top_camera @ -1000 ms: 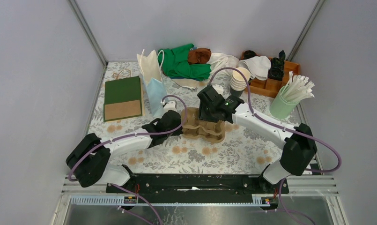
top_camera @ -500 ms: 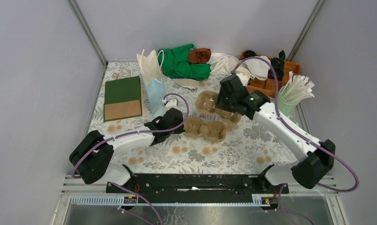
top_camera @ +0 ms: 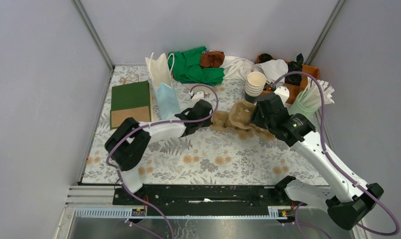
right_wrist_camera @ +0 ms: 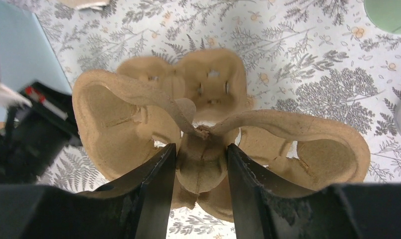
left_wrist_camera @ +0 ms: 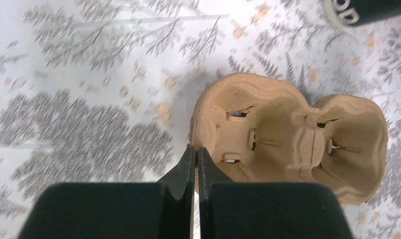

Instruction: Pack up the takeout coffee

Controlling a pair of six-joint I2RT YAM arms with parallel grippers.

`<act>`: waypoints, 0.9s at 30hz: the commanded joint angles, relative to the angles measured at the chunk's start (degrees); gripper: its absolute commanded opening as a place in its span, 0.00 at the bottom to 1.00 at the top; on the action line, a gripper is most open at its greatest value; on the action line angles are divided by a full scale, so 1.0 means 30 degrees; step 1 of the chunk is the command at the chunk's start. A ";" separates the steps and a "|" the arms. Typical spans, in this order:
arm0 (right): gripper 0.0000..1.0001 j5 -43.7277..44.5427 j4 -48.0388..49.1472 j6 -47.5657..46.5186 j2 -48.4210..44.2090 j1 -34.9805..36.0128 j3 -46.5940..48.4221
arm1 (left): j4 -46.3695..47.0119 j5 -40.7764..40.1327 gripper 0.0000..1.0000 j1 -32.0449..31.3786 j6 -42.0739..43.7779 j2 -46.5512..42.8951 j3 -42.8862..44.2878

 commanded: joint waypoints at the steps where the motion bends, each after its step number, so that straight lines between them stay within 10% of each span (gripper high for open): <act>1: 0.48 -0.1002 -0.0548 0.0289 -0.0888 -0.0081 -0.1093 | 0.0857 -0.0241 0.00 0.0623 0.0456 0.1865 0.3369; 19: 0.49 -0.8864 0.4569 0.0662 0.2247 0.0206 -0.6794 | 0.1196 0.1688 0.18 0.2330 0.2586 0.4638 0.8121; 27: 0.82 -0.8308 0.5327 0.0321 0.4396 0.0485 -0.6454 | 0.1047 0.3061 0.44 0.2305 0.3563 0.2409 0.6862</act>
